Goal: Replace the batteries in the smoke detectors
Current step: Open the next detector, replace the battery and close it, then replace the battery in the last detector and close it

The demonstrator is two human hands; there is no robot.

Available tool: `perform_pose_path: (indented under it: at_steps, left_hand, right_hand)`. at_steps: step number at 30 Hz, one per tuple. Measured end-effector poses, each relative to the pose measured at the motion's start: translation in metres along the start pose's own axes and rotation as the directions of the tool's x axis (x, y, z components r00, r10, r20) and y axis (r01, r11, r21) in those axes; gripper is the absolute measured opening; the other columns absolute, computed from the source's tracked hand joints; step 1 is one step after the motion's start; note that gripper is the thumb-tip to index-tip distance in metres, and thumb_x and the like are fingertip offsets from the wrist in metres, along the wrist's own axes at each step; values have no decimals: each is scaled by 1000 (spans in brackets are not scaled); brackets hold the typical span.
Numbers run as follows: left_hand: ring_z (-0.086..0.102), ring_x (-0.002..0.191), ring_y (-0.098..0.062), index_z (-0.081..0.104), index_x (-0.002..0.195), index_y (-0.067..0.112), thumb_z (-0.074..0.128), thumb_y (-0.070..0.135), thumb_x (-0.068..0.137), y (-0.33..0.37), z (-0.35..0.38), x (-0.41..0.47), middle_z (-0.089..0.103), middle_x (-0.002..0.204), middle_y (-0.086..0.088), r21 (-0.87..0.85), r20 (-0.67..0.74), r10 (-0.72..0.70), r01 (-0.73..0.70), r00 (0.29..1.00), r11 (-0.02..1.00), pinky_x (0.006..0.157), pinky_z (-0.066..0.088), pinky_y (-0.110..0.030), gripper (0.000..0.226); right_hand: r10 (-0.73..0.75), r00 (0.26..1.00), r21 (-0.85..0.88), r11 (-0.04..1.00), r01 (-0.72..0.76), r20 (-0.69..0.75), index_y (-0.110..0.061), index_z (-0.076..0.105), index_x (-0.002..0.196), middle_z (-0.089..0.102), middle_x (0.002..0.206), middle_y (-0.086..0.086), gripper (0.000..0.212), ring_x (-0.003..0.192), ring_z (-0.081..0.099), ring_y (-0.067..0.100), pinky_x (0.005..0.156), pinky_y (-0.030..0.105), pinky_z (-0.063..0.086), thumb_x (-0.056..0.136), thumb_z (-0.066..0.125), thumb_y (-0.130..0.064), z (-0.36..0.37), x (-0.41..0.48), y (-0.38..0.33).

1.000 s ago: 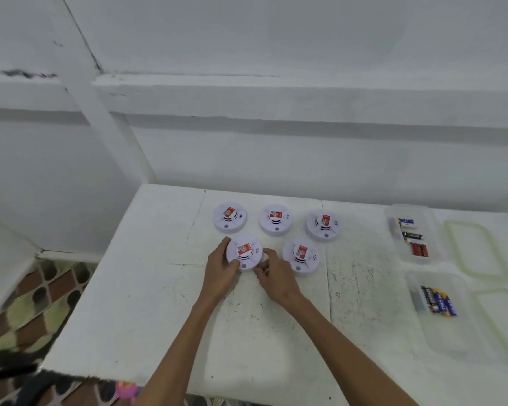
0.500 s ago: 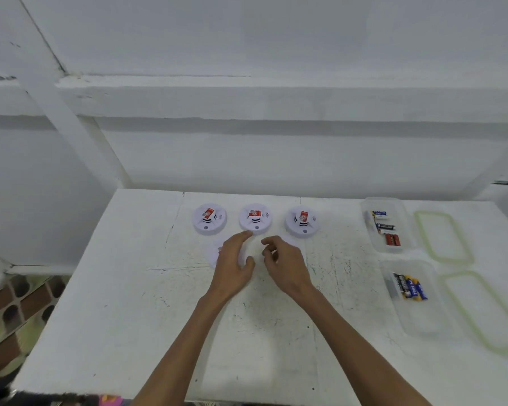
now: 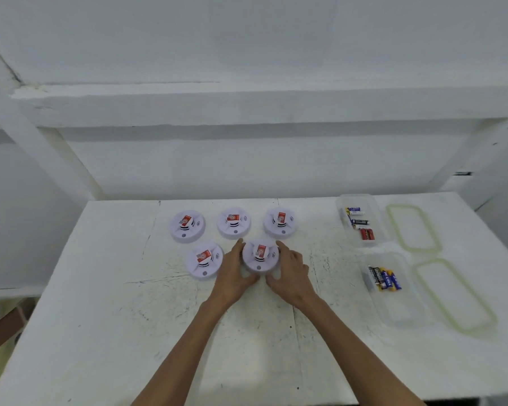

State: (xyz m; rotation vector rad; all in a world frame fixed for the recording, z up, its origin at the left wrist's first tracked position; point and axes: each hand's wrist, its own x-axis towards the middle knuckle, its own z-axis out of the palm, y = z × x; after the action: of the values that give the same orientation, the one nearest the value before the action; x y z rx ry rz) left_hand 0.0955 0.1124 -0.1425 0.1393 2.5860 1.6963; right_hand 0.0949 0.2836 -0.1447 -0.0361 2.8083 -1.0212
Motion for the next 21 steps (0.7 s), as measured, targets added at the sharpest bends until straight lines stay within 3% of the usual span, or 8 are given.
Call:
perform_pose_path:
  at_steps: [3,8,10,12,14,17,21]
  left_hand:
    - [59,109,13,48,121,43,87,19,79,-2,0,0,62,121,23,-54,2,-30,30,1000,998,88,47,-7,63]
    - [57,119,3,36,152,28,65,46,94,-3,1,4,60,132,14,-83,-64,-85,79,994,993,94,50,-17,68]
    - [60,120,-4,36,153,27,60,47,97,0,2,6,61,134,11,-81,-55,-102,97,993,992,90,51,-17,64]
    - [59,121,0,39,151,28,56,48,100,3,6,6,61,133,12,-110,-46,-99,93,994,989,94,49,-19,57]
    - [57,117,8,42,148,32,54,47,100,4,11,4,60,131,16,-109,-47,-68,62,997,992,100,50,-26,52]
    - [56,120,0,43,148,30,56,54,94,1,20,1,57,137,12,-46,-28,4,-6,1000,999,101,50,-31,61]
    - [46,131,-8,38,151,27,66,47,86,8,37,-2,48,145,10,22,4,121,-121,993,992,107,41,-27,73]
  right_hand:
    - [-2,1000,26,1000,2,-23,-28,35,143,51,136,-2,70,127,42,29,95,45,40,81,67,-36,-3,1,4]
    - [-90,995,87,992,93,-45,-26,37,147,47,144,-6,73,130,40,18,103,44,40,86,68,-52,-8,-9,13]
    - [-105,989,85,990,114,-104,-25,38,146,47,143,-5,69,128,41,15,104,40,40,90,61,-57,-7,-13,17]
    - [-39,986,180,981,68,-160,-25,41,144,50,139,-5,65,125,45,12,103,35,41,92,55,-62,-9,-14,18]
    - [21,975,250,968,36,-220,-29,47,136,56,128,-8,57,115,53,8,96,30,47,93,47,-66,-13,-15,15]
    - [68,945,269,963,22,-321,-30,53,115,64,100,-10,47,89,62,4,75,28,55,96,32,-68,-27,-15,10]
    - [142,903,270,962,-31,-404,-20,55,97,59,71,-8,47,60,57,10,49,23,41,100,26,-58,-35,-19,16]
